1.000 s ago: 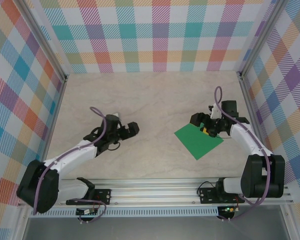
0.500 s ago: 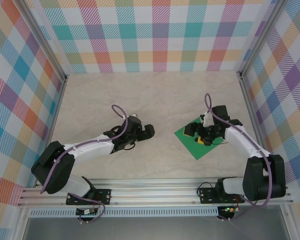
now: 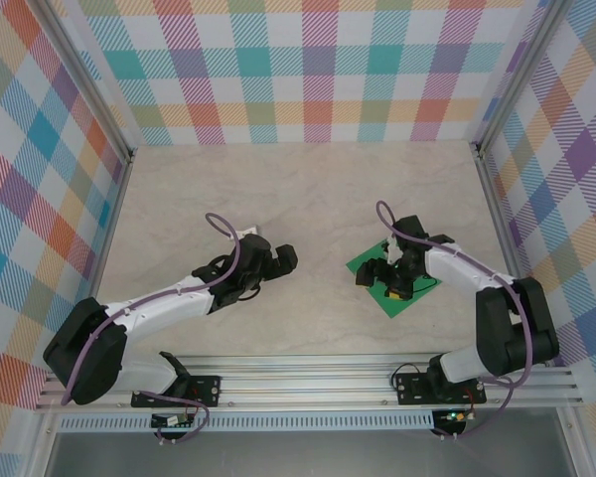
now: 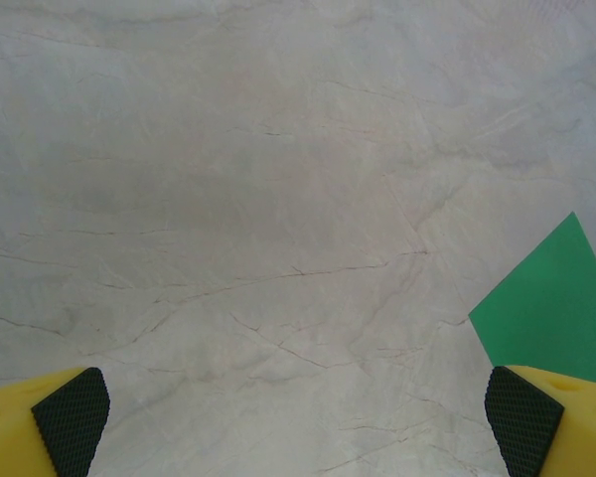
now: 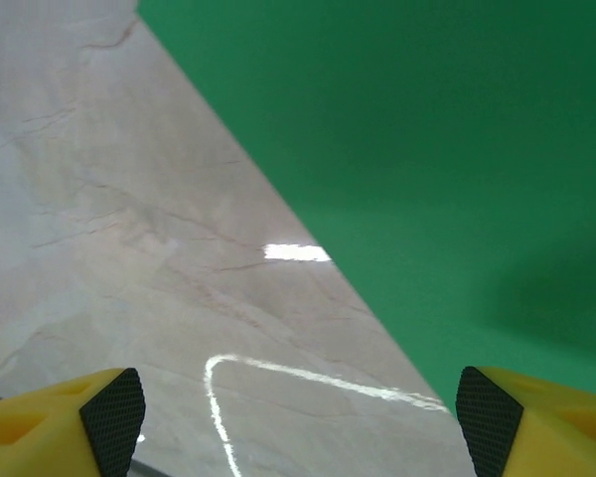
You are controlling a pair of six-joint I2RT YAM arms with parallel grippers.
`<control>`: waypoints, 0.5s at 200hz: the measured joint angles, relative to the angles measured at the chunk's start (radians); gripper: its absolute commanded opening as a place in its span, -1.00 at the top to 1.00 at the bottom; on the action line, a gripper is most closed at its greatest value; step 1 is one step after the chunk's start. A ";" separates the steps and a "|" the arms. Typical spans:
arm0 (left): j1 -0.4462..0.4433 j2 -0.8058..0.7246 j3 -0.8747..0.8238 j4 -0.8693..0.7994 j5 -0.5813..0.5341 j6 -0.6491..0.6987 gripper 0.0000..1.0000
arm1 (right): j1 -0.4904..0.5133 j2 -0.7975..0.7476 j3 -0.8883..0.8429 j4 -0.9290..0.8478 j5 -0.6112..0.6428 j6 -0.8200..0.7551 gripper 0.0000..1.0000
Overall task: Fold a paper plane with a square sheet of paper (pick it up from the middle)
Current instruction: Move the square sheet of paper to the center of the table.
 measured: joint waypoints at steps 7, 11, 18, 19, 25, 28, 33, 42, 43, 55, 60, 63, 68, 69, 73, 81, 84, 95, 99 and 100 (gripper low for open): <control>0.000 0.000 -0.001 0.000 0.000 0.000 -1.00 | 0.000 0.010 0.000 -0.002 0.017 0.003 -0.70; 0.000 0.000 -0.002 0.000 0.000 0.000 -1.00 | 0.000 0.017 0.000 -0.002 0.026 0.006 -0.70; 0.000 0.000 -0.004 0.001 0.000 0.000 -1.00 | 0.002 0.030 0.000 -0.002 0.038 0.006 -0.70; 0.000 0.000 -0.004 0.000 0.000 0.000 -1.00 | 0.002 0.033 0.000 -0.002 0.039 0.006 -0.70; 0.000 0.000 -0.005 -0.001 0.000 0.000 -1.00 | 0.003 0.047 0.000 -0.002 0.045 0.007 -0.70; 0.000 0.000 -0.005 -0.002 0.000 0.000 -1.00 | 0.005 0.053 0.000 -0.001 0.047 0.008 -0.70; 0.000 0.000 -0.005 -0.006 0.000 0.000 -1.00 | 0.007 0.065 0.000 -0.001 0.049 0.010 -0.70; 0.000 0.000 -0.005 -0.008 0.000 0.000 -1.00 | 0.012 0.082 0.003 -0.001 0.053 0.012 -0.70; 0.000 0.000 -0.005 -0.008 0.000 0.000 -1.00 | 0.013 0.084 0.005 -0.002 0.054 0.013 -0.70; 0.000 0.000 -0.005 -0.014 0.000 0.000 -1.00 | 0.023 0.093 0.018 0.001 0.052 0.022 -0.69; 0.000 0.000 -0.005 -0.017 0.000 0.000 -1.00 | 0.030 0.101 0.023 0.003 0.052 0.028 -0.69; 0.000 0.000 -0.005 -0.017 0.000 0.000 -1.00 | 0.034 0.105 0.026 0.003 0.052 0.029 -0.69; 0.000 0.000 -0.005 -0.019 0.000 0.000 -1.00 | 0.041 0.113 0.033 0.003 0.051 0.034 -0.69; 0.000 0.000 -0.005 -0.019 0.000 0.000 -1.00 | 0.042 0.114 0.034 0.003 0.051 0.035 -0.69; 0.000 0.000 -0.005 -0.020 0.000 0.000 -1.00 | 0.047 0.119 0.038 0.005 0.049 0.038 -0.69; 0.000 -0.002 -0.005 -0.022 -0.001 0.000 -1.00 | 0.056 0.127 0.045 0.010 0.042 0.048 -0.69; 0.000 -0.003 -0.005 -0.022 -0.002 0.000 -1.00 | 0.058 0.129 0.047 0.013 0.040 0.053 -0.69; 0.000 -0.009 -0.005 -0.026 -0.008 0.001 -1.00 | 0.070 0.138 0.053 0.027 0.024 0.069 -0.68; 0.000 -0.011 -0.005 -0.029 -0.008 0.002 -1.00 | 0.073 0.140 0.055 0.033 0.019 0.075 -0.68; 0.000 -0.012 -0.005 -0.029 -0.009 0.002 -1.00 | 0.074 0.142 0.056 0.034 0.016 0.077 -0.68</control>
